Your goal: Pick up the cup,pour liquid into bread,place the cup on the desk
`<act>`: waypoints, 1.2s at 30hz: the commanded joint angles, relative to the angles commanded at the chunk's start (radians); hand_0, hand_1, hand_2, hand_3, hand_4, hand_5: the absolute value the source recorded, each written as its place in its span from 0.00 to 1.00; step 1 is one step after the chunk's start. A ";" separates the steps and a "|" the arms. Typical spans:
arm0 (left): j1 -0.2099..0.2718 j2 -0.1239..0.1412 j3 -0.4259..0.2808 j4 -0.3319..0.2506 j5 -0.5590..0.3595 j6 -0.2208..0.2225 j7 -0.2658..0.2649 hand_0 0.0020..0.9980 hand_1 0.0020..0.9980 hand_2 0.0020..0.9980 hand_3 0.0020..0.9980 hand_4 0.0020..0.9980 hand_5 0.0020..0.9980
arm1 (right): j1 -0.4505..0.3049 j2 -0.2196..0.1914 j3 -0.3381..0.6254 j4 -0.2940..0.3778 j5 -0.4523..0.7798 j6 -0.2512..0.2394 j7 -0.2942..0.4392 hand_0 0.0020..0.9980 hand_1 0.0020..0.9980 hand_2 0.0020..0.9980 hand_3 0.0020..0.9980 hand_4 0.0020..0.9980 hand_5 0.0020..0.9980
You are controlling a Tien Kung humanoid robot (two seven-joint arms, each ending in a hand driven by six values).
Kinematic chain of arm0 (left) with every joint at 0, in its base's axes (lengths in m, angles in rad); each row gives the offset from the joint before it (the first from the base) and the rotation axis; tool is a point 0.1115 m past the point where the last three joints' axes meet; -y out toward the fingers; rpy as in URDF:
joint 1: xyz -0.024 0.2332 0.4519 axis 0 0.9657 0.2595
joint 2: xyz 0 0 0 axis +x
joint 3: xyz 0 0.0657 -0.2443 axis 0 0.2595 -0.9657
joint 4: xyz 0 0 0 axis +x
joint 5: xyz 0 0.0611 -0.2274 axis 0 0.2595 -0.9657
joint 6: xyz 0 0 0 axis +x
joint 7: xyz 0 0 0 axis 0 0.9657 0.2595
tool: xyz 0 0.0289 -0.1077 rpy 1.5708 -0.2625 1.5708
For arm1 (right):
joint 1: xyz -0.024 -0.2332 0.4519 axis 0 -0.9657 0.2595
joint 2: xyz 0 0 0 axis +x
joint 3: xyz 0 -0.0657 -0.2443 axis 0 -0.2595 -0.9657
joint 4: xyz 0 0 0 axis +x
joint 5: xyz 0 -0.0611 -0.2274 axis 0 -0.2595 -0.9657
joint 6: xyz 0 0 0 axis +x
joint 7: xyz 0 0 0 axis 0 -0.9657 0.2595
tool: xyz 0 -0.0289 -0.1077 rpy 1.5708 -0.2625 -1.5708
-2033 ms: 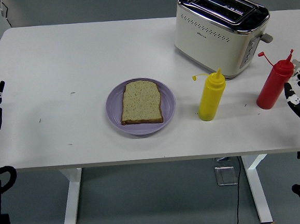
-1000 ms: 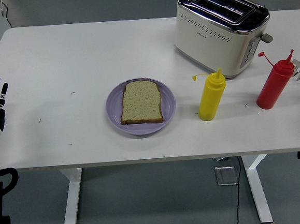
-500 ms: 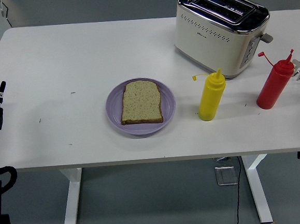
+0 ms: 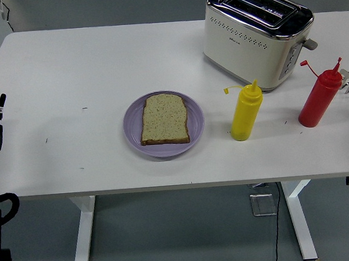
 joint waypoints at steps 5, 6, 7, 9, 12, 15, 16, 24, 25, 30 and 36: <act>0.000 0.000 0.000 0.000 0.000 0.000 0.000 0.79 0.74 0.73 0.69 0.55 1.00 | 0.000 0.000 0.000 -0.006 -0.006 0.003 -0.011 0.82 0.78 0.82 0.85 0.74 0.49; 0.000 0.000 0.000 0.000 0.000 0.000 0.000 0.79 0.74 0.74 0.69 0.55 1.00 | 0.001 0.000 0.000 -0.007 -0.007 0.003 -0.012 0.82 0.78 0.82 0.85 0.74 0.49; -0.001 0.000 0.000 0.000 0.000 0.000 0.000 0.79 0.74 0.74 0.69 0.55 1.00 | 0.001 0.000 0.000 -0.008 -0.008 0.003 -0.013 0.82 0.78 0.82 0.85 0.74 0.49; -0.002 0.000 0.001 0.000 0.000 -0.001 -0.001 0.79 0.74 0.74 0.69 0.55 1.00 | 0.001 0.001 0.000 -0.008 -0.009 0.004 -0.014 0.82 0.78 0.82 0.85 0.74 0.49; -0.002 0.000 0.000 0.000 -0.001 0.000 -0.001 0.79 0.74 0.74 0.69 0.55 1.00 | 0.002 0.001 -0.002 -0.010 -0.010 0.005 -0.016 0.82 0.78 0.82 0.85 0.74 0.50; -0.001 0.000 0.000 0.000 -0.001 0.000 -0.001 0.79 0.74 0.74 0.69 0.55 1.00 | 0.002 0.002 -0.002 -0.011 -0.011 0.006 -0.017 0.82 0.78 0.82 0.85 0.74 0.50; -0.001 0.000 0.000 0.000 -0.001 0.000 -0.001 0.79 0.74 0.74 0.69 0.55 1.00 | 0.002 0.002 -0.002 -0.011 -0.011 0.006 -0.017 0.82 0.78 0.82 0.85 0.74 0.50; 0.000 0.000 0.001 0.000 -0.001 0.000 -0.001 0.79 0.74 0.73 0.69 0.55 1.00 | 0.001 0.001 -0.003 -0.014 -0.004 0.007 -0.017 0.82 0.78 0.82 0.85 0.74 0.50; 0.000 0.000 0.001 0.000 -0.001 0.000 -0.001 0.79 0.74 0.73 0.69 0.55 1.00 | 0.001 0.001 -0.003 -0.014 -0.004 0.007 -0.018 0.82 0.78 0.82 0.85 0.74 0.50; -0.001 0.000 0.001 0.000 0.000 0.000 -0.001 0.79 0.74 0.73 0.69 0.55 1.00 | 0.002 0.001 -0.003 -0.015 -0.007 0.007 -0.019 0.82 0.78 0.82 0.85 0.74 0.50; 0.001 0.000 0.003 0.001 0.000 0.000 -0.001 0.79 0.74 0.73 0.69 0.55 1.00 | 0.002 0.001 -0.011 -0.018 -0.010 0.004 -0.026 0.82 0.78 0.82 0.84 0.74 0.50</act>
